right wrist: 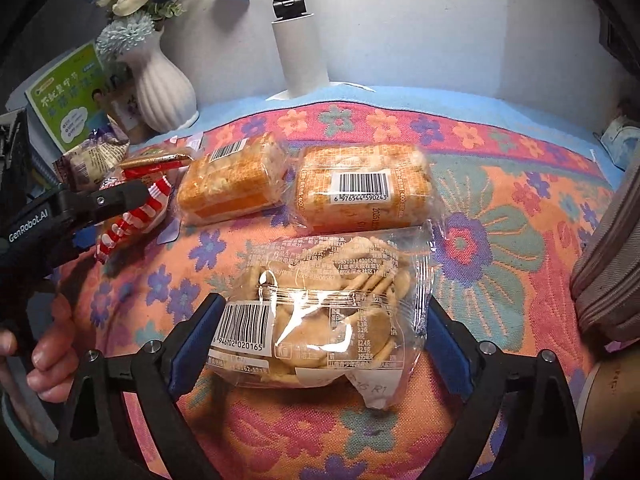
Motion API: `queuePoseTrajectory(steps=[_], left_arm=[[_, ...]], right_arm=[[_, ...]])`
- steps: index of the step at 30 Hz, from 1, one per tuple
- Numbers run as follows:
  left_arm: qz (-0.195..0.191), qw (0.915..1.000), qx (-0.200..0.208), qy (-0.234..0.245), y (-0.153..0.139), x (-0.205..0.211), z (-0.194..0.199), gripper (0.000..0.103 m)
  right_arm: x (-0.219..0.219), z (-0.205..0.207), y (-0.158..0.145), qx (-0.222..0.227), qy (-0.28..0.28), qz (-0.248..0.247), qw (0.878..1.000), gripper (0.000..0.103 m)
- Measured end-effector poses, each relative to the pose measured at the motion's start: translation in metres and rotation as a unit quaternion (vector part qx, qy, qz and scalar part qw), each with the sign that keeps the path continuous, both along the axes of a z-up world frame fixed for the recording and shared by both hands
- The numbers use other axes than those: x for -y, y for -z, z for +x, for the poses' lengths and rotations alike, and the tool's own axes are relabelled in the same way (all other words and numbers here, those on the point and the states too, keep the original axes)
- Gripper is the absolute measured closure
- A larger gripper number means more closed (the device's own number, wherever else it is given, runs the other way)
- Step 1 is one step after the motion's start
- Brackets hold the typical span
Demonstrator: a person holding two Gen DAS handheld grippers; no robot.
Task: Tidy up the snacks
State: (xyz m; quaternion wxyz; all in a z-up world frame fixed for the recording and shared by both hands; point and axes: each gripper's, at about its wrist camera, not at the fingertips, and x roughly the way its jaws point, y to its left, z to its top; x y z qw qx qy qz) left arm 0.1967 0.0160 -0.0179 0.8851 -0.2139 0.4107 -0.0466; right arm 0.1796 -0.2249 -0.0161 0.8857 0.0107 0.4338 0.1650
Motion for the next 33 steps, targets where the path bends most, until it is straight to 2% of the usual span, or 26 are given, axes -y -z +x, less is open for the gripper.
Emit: queuePoseTrajectory(steps=[1,2,7,11,15,23,33], left_arm=[[0.007,1.0000,-0.002,0.003,0.002,0.001,0.000,0.032],[0.018,0.9998,0.002,0.007,0.001,0.004,-0.001,0.036],[0.050,0.9984,0.020,0.016,-0.007,0.014,-0.010,0.045],[0.059,0.9971,0.027,0.040,-0.012,0.027,-0.028,0.047],[0.051,0.9964,0.031,0.060,-0.017,0.036,-0.058,0.047],[0.051,0.9916,0.048,0.109,-0.033,0.062,-0.128,0.047],[0.044,0.9801,0.088,0.173,-0.062,0.116,-0.176,0.047]], right_arm=[[0.001,-0.002,-0.001,0.002,0.000,0.001,1.000,0.015],[0.002,-0.004,-0.001,0.005,0.001,0.002,1.000,0.017],[0.006,-0.013,-0.007,0.019,-0.005,0.007,1.000,0.026],[0.006,-0.028,-0.013,0.035,-0.019,0.008,0.999,0.027],[0.011,-0.048,-0.016,0.038,-0.023,0.011,0.999,0.028],[0.052,-0.101,-0.019,0.025,-0.007,0.041,0.999,0.028],[0.103,-0.158,-0.043,0.037,0.023,0.070,0.997,0.028]])
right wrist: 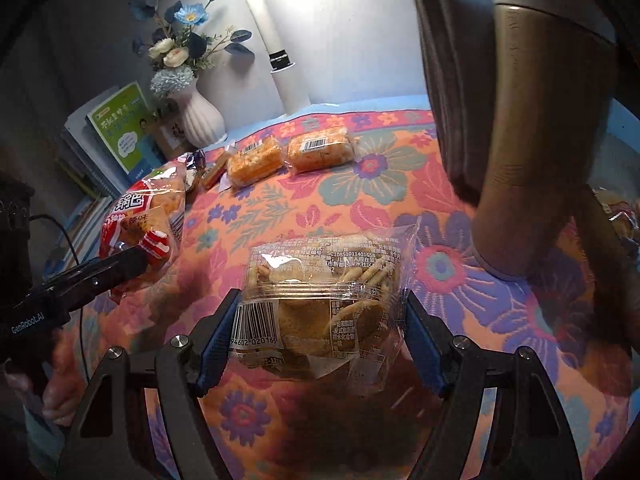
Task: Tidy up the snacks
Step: 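Carry both bags to the glass plate and open both tools over it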
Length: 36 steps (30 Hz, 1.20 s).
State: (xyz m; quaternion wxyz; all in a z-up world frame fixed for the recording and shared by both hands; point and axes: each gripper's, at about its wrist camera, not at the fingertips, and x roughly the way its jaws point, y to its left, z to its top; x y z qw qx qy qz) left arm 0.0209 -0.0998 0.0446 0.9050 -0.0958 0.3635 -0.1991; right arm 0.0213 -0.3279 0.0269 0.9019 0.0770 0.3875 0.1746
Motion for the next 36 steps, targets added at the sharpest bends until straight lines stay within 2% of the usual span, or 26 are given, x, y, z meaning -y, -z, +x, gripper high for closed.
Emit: queuePoseTrajectory(steps=[11,21,28,36], left_arm=[[-0.003,0.9956,0.037,0.086,-0.036,0.077,-0.020,0.047],[-0.008,0.9794,0.057,0.193,-0.062,0.180,-0.037,0.047],[-0.010,0.9678,0.061,0.244,-0.076,0.261,-0.032,0.047],[0.034,0.9632,0.084,0.253,-0.078,0.343,-0.014,0.047]], right_arm=[[0.072,-0.041,-0.043,0.046,0.065,0.028,0.996,0.028],[0.175,-0.057,-0.067,0.091,0.172,0.039,0.980,0.027],[0.243,-0.046,-0.074,0.101,0.239,0.033,0.965,0.027],[0.295,-0.020,-0.065,0.081,0.266,0.063,0.959,0.027]])
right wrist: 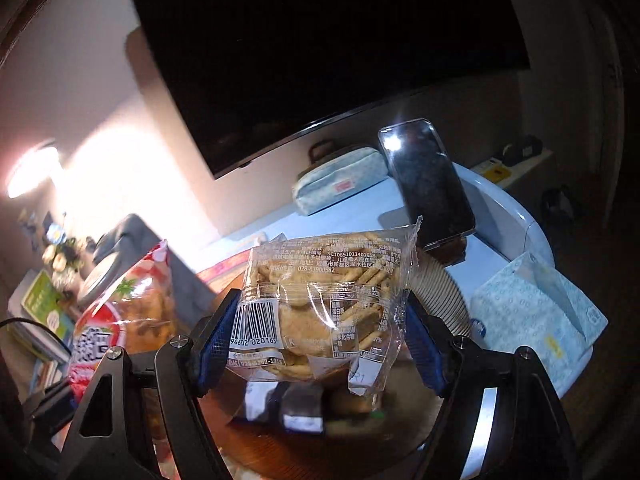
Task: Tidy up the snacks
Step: 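Carry both bags to the glass plate and open both tools over it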
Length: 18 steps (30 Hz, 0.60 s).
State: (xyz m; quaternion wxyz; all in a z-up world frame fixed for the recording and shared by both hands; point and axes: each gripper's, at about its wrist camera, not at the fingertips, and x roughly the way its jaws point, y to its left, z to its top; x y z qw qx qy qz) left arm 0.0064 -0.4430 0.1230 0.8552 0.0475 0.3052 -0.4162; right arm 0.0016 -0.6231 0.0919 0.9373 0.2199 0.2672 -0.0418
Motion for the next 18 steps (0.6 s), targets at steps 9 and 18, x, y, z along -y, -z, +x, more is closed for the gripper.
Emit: queuePoseTrajectory(steps=[9,18], left_arm=[[0.049,0.9982,0.030,-0.016,0.014,0.028,0.010,0.041],[0.032,0.9983,0.048,-0.009,0.010,0.011,0.001,0.022]], right_arm=[[0.020,0.031,0.016,-0.018,-0.003,0.022,1.000,0.021],[0.036,0.015,0.019,-0.015,-0.014,0.062,0.998,0.021]])
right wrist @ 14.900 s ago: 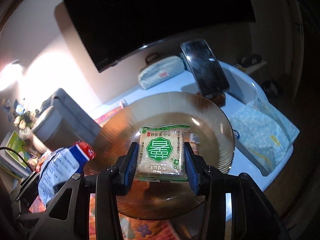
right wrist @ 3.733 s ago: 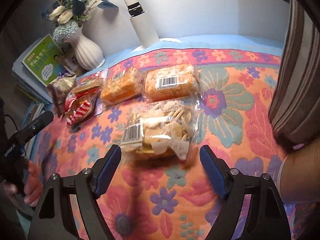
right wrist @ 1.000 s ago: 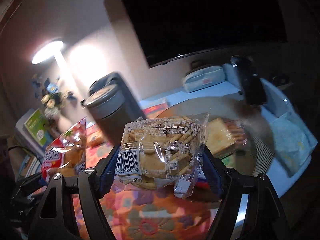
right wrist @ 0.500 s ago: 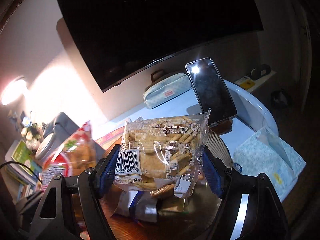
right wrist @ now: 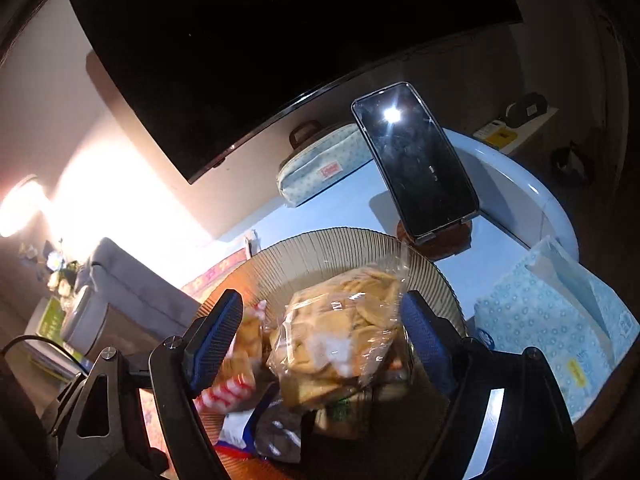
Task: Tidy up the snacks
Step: 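Carry both bags to the glass plate and open both tools over it, then move both tools back over the remaining snacks on the bedspread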
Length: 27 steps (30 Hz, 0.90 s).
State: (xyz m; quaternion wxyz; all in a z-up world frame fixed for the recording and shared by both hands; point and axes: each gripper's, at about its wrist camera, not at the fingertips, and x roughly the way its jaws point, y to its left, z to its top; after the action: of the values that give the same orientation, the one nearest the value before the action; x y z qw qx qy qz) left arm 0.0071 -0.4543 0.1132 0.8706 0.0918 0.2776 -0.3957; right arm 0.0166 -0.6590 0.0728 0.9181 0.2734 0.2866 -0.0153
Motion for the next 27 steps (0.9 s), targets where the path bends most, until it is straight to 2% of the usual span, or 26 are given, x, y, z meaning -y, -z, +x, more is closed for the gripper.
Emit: queuePoseTrajectory(steps=[4,8,15,19,23,27], left_arm=[[-0.022,0.9997,0.005,0.004,-0.011,-0.027,-0.015,0.022],[-0.034,0.9991,0.020,-0.015,-0.025,-0.062,-0.031,0.022],[-0.037,0.9930,0.031,-0.107,-0.039,-0.149,-0.029,0.022],[-0.039,0.9833,0.038,-0.173,-0.043,-0.210,-0.030,0.022],[-0.052,0.9687,0.034,-0.240,-0.039,-0.273,-0.028,0.022],[-0.055,0.9534,0.018,-0.296,-0.024,-0.323,-0.019,0.022]], right_arm=[[-0.012,-0.010,-0.012,0.015,-0.007,-0.014,1.000,0.021],[-0.033,-0.021,-0.027,0.029,-0.021,-0.041,0.999,0.021],[-0.091,-0.040,-0.056,0.080,-0.071,-0.079,0.991,0.021],[-0.141,-0.039,-0.070,0.095,-0.126,-0.092,0.983,0.021],[-0.206,-0.030,-0.079,0.103,-0.192,-0.118,0.969,0.021],[-0.282,-0.013,-0.071,0.088,-0.253,-0.149,0.952,0.021]])
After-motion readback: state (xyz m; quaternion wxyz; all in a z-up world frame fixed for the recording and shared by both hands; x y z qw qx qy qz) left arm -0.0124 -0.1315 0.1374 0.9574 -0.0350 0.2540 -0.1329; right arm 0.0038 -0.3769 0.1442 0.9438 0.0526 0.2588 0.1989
